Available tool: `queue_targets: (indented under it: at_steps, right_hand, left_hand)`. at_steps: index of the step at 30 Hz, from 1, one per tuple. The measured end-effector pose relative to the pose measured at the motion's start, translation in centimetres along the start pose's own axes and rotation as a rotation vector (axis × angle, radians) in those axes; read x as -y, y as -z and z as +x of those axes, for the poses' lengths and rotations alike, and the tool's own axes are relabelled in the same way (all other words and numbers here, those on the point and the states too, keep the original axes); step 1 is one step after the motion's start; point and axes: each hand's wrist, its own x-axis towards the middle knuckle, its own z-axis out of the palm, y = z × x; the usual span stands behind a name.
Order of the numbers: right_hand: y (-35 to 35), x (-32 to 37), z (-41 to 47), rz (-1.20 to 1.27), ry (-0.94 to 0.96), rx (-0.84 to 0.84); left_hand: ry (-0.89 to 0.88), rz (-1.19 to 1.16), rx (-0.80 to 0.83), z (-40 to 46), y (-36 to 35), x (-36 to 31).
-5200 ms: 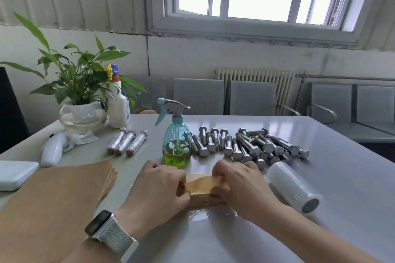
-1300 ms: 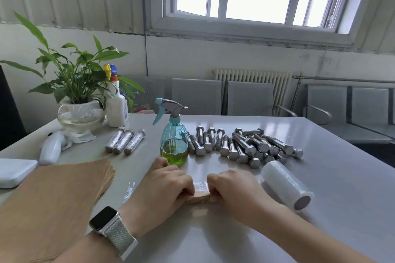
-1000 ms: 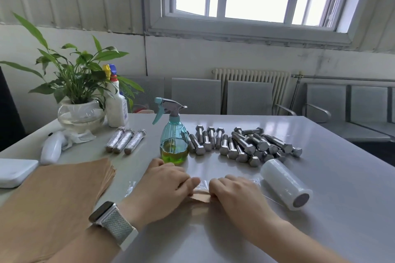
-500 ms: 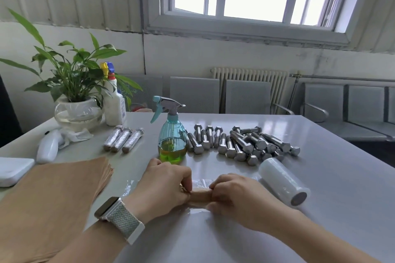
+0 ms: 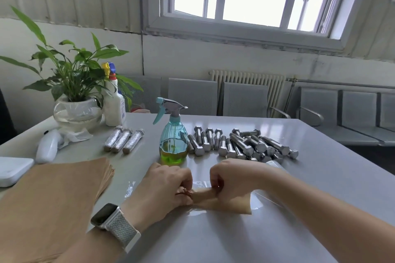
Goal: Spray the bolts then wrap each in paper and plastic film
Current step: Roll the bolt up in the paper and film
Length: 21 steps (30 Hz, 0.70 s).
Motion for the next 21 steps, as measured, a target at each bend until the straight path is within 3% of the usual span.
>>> queue_targets:
  at_steps: [8, 16, 21]
  right_hand:
    - [0.7, 1.0, 0.2, -0.120, 0.042, -0.032]
    - [-2.0, 0.3, 0.7, -0.286, 0.137, -0.337]
    - [-3.1, -0.4, 0.3, -0.228, 0.146, -0.345]
  left_hand:
    - [-0.058, 0.084, -0.073, -0.3, 0.2, -0.2]
    - [-0.062, 0.063, -0.175, -0.8, -0.6, 0.1]
    - [-0.070, 0.057, -0.194, -0.8, -1.0, 0.3]
